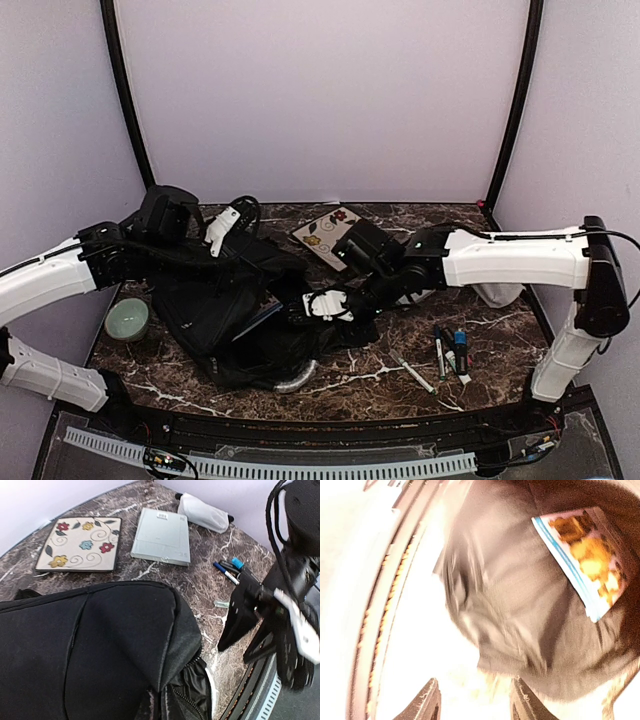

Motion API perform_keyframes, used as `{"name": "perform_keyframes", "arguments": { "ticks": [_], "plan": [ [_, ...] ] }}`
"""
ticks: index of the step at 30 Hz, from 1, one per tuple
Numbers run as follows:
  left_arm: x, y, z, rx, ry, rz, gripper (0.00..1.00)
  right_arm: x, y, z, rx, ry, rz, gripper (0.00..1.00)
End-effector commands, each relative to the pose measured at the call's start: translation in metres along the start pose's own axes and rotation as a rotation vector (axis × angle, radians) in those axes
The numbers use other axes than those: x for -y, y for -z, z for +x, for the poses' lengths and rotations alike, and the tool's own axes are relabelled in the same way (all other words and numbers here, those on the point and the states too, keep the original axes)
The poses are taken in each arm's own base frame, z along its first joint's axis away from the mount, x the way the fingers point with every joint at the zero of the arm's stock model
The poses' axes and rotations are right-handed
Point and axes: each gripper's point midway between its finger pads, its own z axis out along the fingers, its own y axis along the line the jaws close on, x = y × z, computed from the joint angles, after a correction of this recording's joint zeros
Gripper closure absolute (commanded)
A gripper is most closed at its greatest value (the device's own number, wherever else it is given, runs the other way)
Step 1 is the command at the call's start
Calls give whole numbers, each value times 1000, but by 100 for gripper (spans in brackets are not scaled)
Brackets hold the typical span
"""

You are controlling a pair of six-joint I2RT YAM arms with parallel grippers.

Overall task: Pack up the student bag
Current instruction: Move the student bag to the corner of the board.

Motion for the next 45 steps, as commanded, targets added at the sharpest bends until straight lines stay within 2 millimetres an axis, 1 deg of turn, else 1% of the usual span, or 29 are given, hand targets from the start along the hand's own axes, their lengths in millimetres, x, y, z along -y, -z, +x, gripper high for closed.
{"name": "perform_keyframes", "arguments": {
  "ticks": [1,2,3,5,8,9,11,12,14,17,20,21,23,25,28,31,32,35,37,39,41,43,44,45],
  "plan": [
    [-3,35,-17,117,21,-47,100,-4,44,16,23,-106,-45,53],
    [-2,35,-15,121,13,-41,100,2,47,22,22,-140,-41,53],
    [-1,34,-13,116,4,-35,100,7,62,21,51,-162,-16,53],
    [-1,29,-8,99,-17,-26,100,26,75,33,79,-243,20,53],
    [10,20,-8,63,-51,42,100,69,94,59,101,-400,129,53],
    [13,17,-7,46,-54,60,100,92,105,74,110,-480,199,53],
    [17,9,0,12,-57,95,100,124,121,99,113,-601,301,52],
    [20,4,5,-5,-59,115,100,140,131,112,110,-658,355,51],
    [25,-6,14,-37,-66,154,100,163,138,144,79,-774,416,50],
    [31,-19,23,-70,-93,184,100,187,150,188,76,-926,468,47],
    [43,-32,26,-75,-124,228,100,202,157,231,64,-1056,484,46],
    [48,-36,27,-79,-139,245,100,206,155,247,50,-1099,485,46],
    [58,-44,29,-91,-167,274,100,211,155,270,37,-1164,483,45],
    [68,-55,33,-110,-202,306,100,216,154,286,23,-1203,489,45],
    [83,-75,43,-156,-259,352,100,219,153,301,4,-1222,503,45],
    [99,-89,51,-197,-321,406,100,218,151,304,7,-1227,492,45],
    [105,-91,51,-203,-344,423,100,217,151,304,9,-1227,489,45],
    [132,-96,59,-224,-434,499,100,214,148,303,18,-1223,476,45],
    [144,-97,67,-255,-472,535,100,213,146,304,17,-1224,472,45],
    [151,-97,79,-297,-489,558,100,213,145,307,2,-1227,475,45],
    [150,-93,91,-345,-478,561,100,214,145,308,-2,-1225,472,45],
    [140,-87,105,-392,-462,524,99,215,145,306,8,-1223,467,45],
    [133,-83,111,-414,-455,490,95,215,145,304,15,-1222,464,45],
    [126,-78,116,-433,-444,449,89,216,146,302,21,-1222,461,45]
  ]
}}
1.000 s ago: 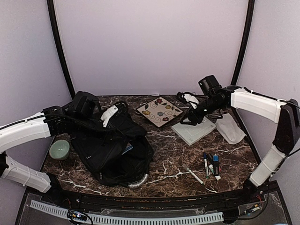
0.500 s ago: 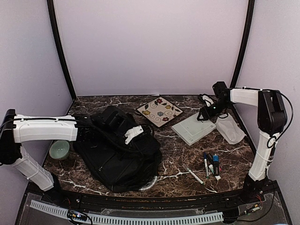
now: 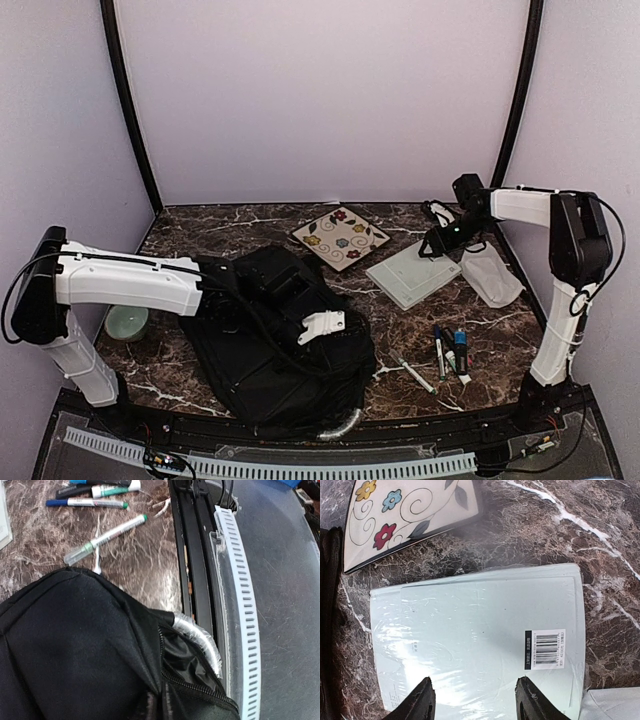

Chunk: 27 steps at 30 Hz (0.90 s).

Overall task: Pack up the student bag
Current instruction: Move the student bag to the corner of the board.

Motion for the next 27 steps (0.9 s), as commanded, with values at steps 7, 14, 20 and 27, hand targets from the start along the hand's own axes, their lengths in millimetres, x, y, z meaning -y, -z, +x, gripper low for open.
{"name": "perform_keyframes", "arguments": {
  "ticks": [7,14,20,27],
  "plan": [
    [9,78,36,-8,291,-204,44,-12,7,-15,42,15,-58,45],
    [-46,135,122,-86,994,-614,32,-5,13,-18,39,34,-17,45],
    [-49,158,174,-108,1384,-772,22,-14,18,-18,54,32,-52,45],
    [-35,166,216,-88,1658,-874,21,-19,23,-10,61,38,-60,44]
  ]
}}
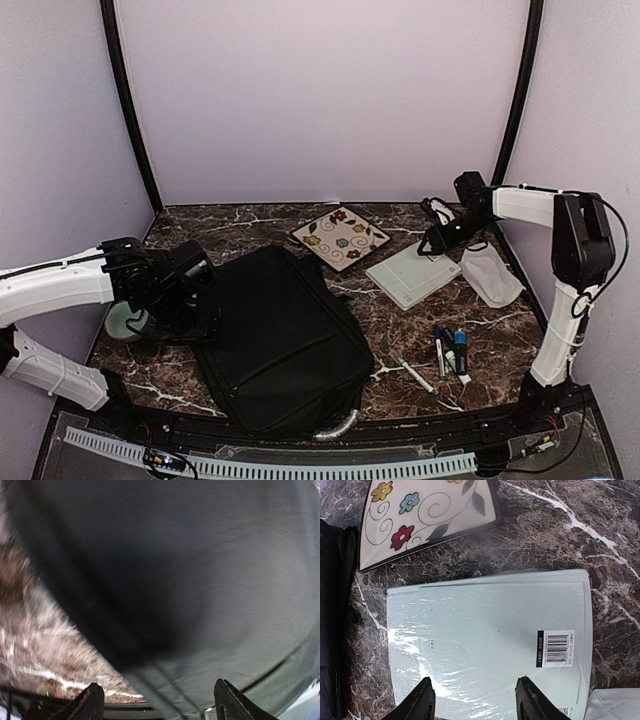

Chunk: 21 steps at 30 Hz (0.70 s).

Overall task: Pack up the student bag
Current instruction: Move the student bag to the corner of the board.

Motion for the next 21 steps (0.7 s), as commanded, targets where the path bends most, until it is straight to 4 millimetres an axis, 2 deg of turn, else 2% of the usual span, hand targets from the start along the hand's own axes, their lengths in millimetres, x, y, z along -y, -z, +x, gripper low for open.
{"name": "perform_keyframes", "arguments": {
  "ticks": [1,5,8,11,12,15,16,18,21],
  "plan": [
    [-38,-2,14,-2,248,-81,21,-10,15,-6,45,29,-16,44],
    [-30,-13,4,34,301,17,27,-12,16,-8,55,28,-27,44],
    [-8,-18,-19,105,280,125,31,-12,17,-9,52,31,-23,45],
    [-11,-27,-32,131,284,83,36,-11,19,-7,51,35,-18,45],
    [-13,-31,-36,134,299,69,40,-12,19,-6,51,34,-18,45],
    [-19,-40,-51,166,334,47,63,-14,22,-6,56,33,-25,45],
    [-21,-43,-57,184,346,40,72,-14,23,-6,57,35,-24,45],
    [-22,-46,-72,223,357,45,97,-14,23,-5,54,38,-24,45],
    [-32,-45,-96,294,406,8,100,-14,24,-3,47,40,-23,45]
  ]
}}
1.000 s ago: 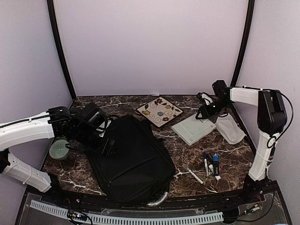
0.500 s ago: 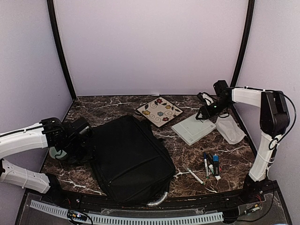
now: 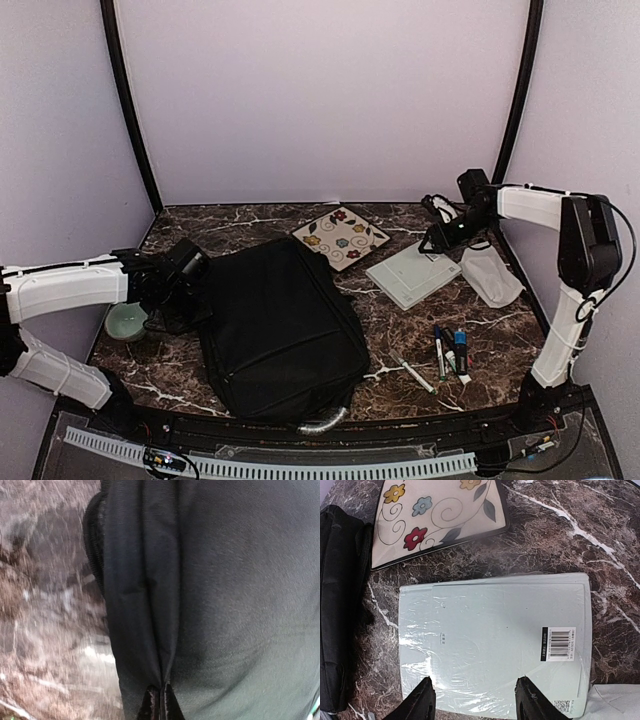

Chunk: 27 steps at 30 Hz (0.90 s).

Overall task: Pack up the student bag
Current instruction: Move the student bag to the corner of the board.

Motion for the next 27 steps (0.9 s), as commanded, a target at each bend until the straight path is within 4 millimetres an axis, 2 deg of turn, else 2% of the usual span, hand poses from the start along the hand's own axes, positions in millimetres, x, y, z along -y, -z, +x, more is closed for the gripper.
{"name": "perform_keyframes", "arguments": {
  "ticks": [1,8,10,13,14,15,16,17,19,23,27],
  "plan": [
    [7,-2,-52,183,80,6,100,-5,11,-2,20,19,-10,45],
    [-2,6,-97,358,227,21,100,4,16,2,10,29,38,45],
    [5,5,-106,400,212,47,100,10,15,3,5,23,55,44],
    [19,2,-109,389,169,85,100,14,11,6,-8,13,54,43],
    [24,1,-108,373,147,96,95,16,9,8,-19,12,53,43],
    [25,1,-106,358,136,96,78,18,7,9,-30,10,56,42],
    [24,2,-103,340,135,87,66,20,6,11,-39,9,65,42],
    [23,5,-101,323,136,81,57,24,5,12,-46,6,75,42],
    [23,14,-97,304,129,81,47,30,3,13,-50,2,101,41],
    [38,39,-97,321,66,137,39,44,-5,15,-67,-7,149,40],
    [83,51,-95,314,-85,245,41,61,-11,16,-82,-26,194,38]
  ]
}}
